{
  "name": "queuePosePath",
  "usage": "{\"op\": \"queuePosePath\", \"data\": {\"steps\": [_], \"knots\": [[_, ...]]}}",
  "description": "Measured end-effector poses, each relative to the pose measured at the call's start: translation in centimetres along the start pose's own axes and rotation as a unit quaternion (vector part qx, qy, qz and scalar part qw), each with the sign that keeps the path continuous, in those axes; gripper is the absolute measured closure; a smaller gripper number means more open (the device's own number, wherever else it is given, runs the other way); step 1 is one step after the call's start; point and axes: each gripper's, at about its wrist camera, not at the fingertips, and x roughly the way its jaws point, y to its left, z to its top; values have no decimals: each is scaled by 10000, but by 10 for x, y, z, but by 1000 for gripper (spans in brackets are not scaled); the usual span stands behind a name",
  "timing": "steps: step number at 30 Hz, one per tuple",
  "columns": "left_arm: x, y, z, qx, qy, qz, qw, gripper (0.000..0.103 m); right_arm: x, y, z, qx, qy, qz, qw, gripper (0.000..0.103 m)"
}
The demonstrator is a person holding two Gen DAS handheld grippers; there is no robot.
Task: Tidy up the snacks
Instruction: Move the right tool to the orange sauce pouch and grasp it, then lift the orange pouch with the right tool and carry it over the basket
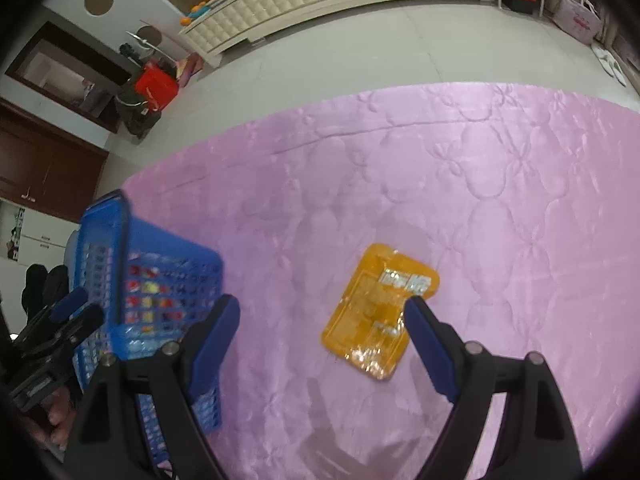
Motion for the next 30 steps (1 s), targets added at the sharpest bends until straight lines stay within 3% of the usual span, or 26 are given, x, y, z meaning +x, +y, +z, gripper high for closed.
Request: {"op": "queuePosePath", "data": {"steps": [5,7,12,21,24,30], "knots": [[-3,2,3,70,-72,39,9999,26,30,-11,4,250,241,-288,9990,16],[-2,5,3,97,-70,17,9999,26,33,-12,3,263,130,-401,9988,18],[0,-1,-6,413,-110,30,9991,26,37,-5,-2,-58,82,-931,9956,22],[2,-6,-14,411,-107,-53,9991,26,42,5,-16,-758,26,-1635,9836,25],[1,-6,-14,370,-120,-109,9992,26,40,6,-22,-789,-69,-1666,9828,29],[1,-5,-18,290,-92,-188,9994,26,36,12,-31,-1067,-65,-1606,9812,47]]}}
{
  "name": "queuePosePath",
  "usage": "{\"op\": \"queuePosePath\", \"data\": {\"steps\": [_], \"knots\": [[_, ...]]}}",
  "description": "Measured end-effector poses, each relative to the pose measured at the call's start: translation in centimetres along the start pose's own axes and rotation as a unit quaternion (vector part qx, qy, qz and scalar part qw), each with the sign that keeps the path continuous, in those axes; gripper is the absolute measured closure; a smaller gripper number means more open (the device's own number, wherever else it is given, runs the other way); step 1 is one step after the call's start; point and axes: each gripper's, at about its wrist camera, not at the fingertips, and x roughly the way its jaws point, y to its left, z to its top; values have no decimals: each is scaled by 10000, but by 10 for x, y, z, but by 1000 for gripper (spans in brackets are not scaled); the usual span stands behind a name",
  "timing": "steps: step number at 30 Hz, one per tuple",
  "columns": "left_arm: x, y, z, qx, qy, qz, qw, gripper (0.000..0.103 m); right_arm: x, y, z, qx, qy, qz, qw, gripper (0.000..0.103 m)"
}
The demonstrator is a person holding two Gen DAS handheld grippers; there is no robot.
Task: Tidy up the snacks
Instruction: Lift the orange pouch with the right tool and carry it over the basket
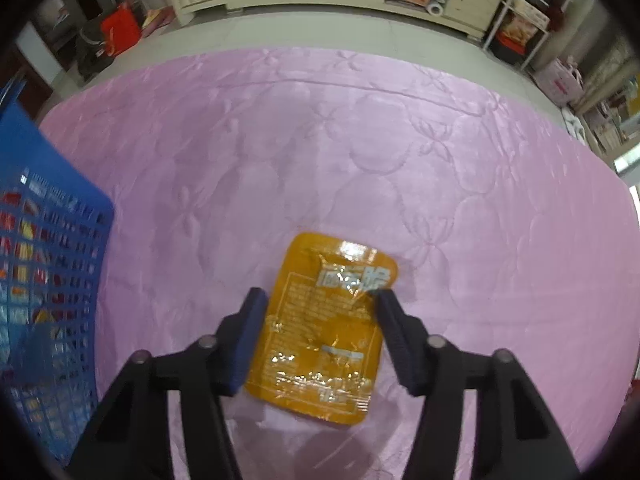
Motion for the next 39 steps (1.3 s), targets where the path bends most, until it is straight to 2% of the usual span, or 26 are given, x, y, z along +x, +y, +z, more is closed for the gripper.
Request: {"op": "queuePosePath", "data": {"steps": [4,8,10,11,17,19,21,26,39], "knots": [[-2,-2,-5,-41,15,-99,9999,26,-2,7,0,-218,16,77,9997,61],[-5,-3,-10,-12,12,-118,9999,26,-7,14,-14,-322,-28,208,9993,68],[-6,-4,-12,-3,11,-127,9999,26,-13,18,-19,-445,-95,199,9988,80],[-7,-4,-13,4,14,-122,9999,27,-16,22,-21,-512,-88,181,9985,82],[-13,2,-20,-74,-28,-173,9998,27,-24,21,-44,-442,-53,420,9981,83],[-15,4,-22,-106,-27,-160,9998,27,-26,19,-49,-433,-24,466,9980,87],[-17,7,-24,-156,-25,-228,9996,27,-32,18,-56,-536,-169,307,9979,89],[-29,6,-32,-131,-102,-269,9995,27,-49,20,-73,-363,-273,643,9969,89],[-103,6,-59,-171,-602,-284,9976,27,-160,38,-79,-465,-1024,1005,9886,89]]}}
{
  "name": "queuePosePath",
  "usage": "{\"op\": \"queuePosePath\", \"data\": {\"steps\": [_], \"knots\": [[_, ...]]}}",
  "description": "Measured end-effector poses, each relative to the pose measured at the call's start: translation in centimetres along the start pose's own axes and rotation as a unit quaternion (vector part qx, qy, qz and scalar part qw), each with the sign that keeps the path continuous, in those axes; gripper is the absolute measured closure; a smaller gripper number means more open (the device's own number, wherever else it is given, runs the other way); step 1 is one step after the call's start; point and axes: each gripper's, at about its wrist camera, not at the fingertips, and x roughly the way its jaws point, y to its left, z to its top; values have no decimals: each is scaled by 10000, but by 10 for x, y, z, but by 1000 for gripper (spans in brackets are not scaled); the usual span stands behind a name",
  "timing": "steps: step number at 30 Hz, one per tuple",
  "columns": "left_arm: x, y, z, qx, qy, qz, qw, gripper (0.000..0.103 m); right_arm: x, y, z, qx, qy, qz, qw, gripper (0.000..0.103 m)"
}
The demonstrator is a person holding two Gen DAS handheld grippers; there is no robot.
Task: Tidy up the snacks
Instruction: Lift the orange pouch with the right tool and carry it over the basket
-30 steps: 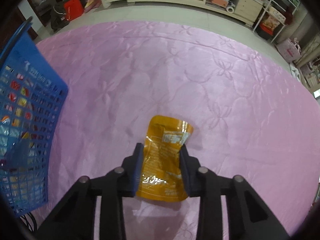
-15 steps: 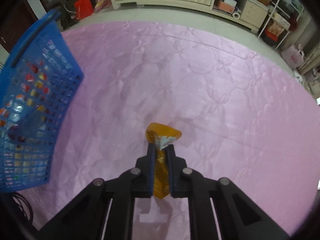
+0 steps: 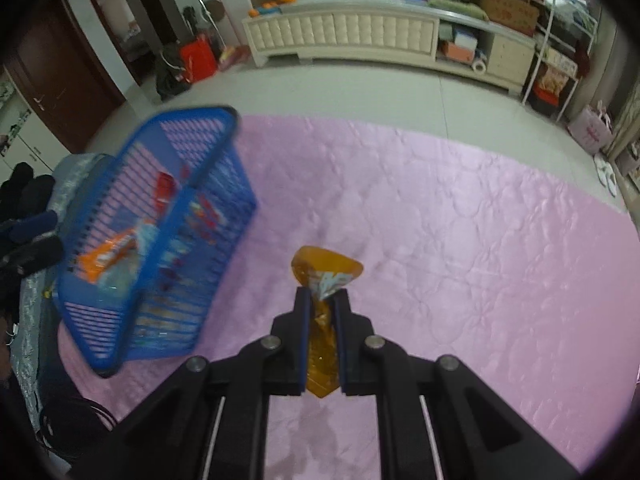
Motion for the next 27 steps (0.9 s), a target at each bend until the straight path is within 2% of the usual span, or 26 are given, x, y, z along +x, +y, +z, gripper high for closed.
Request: {"op": "queuePosePath", "data": {"steps": [3,8,14,27], "knots": [[-20,0,-6,1,-127,24,9999,27,-22,11,3,-49,-184,154,9997,89],[-43,4,-17,-6,-305,59,9995,27,-35,29,6,-81,-362,351,9987,88],[-53,16,-25,-55,-372,84,9993,27,-49,51,13,-200,-499,468,9975,88],[-52,59,-31,-161,-384,277,9987,27,-20,99,40,-443,-351,675,9961,86]]}}
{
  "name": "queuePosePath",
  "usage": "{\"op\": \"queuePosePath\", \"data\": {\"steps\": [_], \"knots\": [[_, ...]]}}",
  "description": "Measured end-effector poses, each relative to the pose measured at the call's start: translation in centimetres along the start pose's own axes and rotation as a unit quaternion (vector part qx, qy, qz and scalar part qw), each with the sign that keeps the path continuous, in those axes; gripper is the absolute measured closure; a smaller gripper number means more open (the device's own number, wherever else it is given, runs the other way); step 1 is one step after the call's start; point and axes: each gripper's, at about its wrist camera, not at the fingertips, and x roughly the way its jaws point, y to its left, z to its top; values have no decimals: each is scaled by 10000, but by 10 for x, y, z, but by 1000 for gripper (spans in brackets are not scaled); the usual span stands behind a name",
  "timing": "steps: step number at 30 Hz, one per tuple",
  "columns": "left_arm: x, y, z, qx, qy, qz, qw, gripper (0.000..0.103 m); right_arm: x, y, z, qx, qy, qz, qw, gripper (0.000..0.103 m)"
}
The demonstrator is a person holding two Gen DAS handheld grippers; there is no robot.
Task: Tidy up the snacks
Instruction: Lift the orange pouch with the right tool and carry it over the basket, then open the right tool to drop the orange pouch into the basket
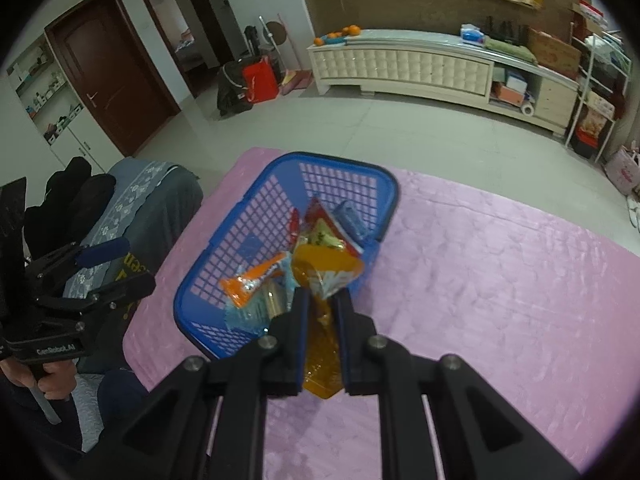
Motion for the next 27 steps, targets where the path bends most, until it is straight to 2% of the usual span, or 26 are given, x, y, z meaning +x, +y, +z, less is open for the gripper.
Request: {"op": "queuePosePath", "data": {"steps": [9,12,19,22,26,27], "knots": [[29,30,3,-247,163,-23,9996,27,42,14,21,-316,263,-145,9990,85],[38,36,2,-286,181,-44,9994,27,59,18,29,-475,360,-386,9975,85],[60,44,4,-385,282,-92,9988,27,96,25,35,-784,710,-597,9926,84],[66,46,1,-419,330,-113,9985,27,108,27,32,-894,799,-852,9891,83],[66,46,-4,-470,280,-233,9982,27,111,27,30,-813,752,-928,9895,75],[65,46,-4,-508,284,-262,9980,27,111,26,29,-799,765,-938,9894,68]]}}
